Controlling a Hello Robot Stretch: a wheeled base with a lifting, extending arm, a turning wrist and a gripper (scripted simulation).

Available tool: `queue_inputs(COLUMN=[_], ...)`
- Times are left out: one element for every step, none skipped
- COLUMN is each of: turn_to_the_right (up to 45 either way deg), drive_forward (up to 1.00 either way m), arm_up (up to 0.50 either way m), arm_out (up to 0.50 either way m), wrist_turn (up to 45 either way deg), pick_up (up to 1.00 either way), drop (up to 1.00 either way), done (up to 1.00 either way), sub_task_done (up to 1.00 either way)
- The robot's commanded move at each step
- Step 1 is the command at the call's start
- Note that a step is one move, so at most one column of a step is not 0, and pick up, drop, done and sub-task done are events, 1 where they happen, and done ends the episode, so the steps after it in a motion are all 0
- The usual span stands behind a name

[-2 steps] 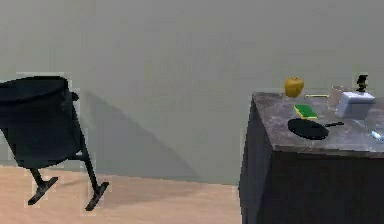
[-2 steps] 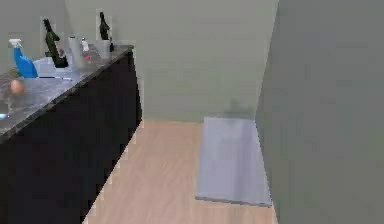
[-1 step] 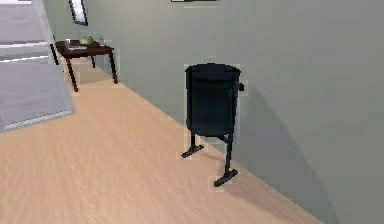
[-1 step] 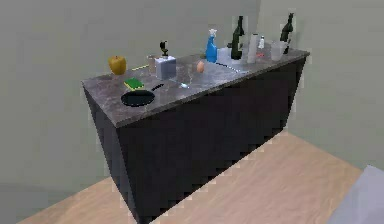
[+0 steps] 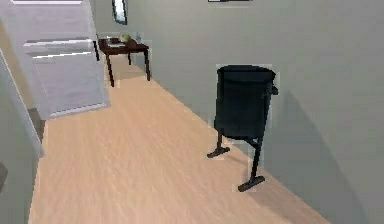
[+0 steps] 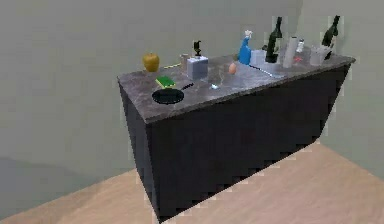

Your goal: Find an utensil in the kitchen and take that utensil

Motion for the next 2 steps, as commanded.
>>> queue_inputs(turn_to_the_right=[45.0, 15.0], drive_forward=[0.00, 0.00], arm_up=[0.00, 0.00], arm_out=[0.00, 0.00], wrist_turn=[0.0, 0.0], pick_up=[0.00, 0.00], drop=[0.00, 0.00], done=[0.00, 0.00], sub_task_done=[0.00, 0.00])
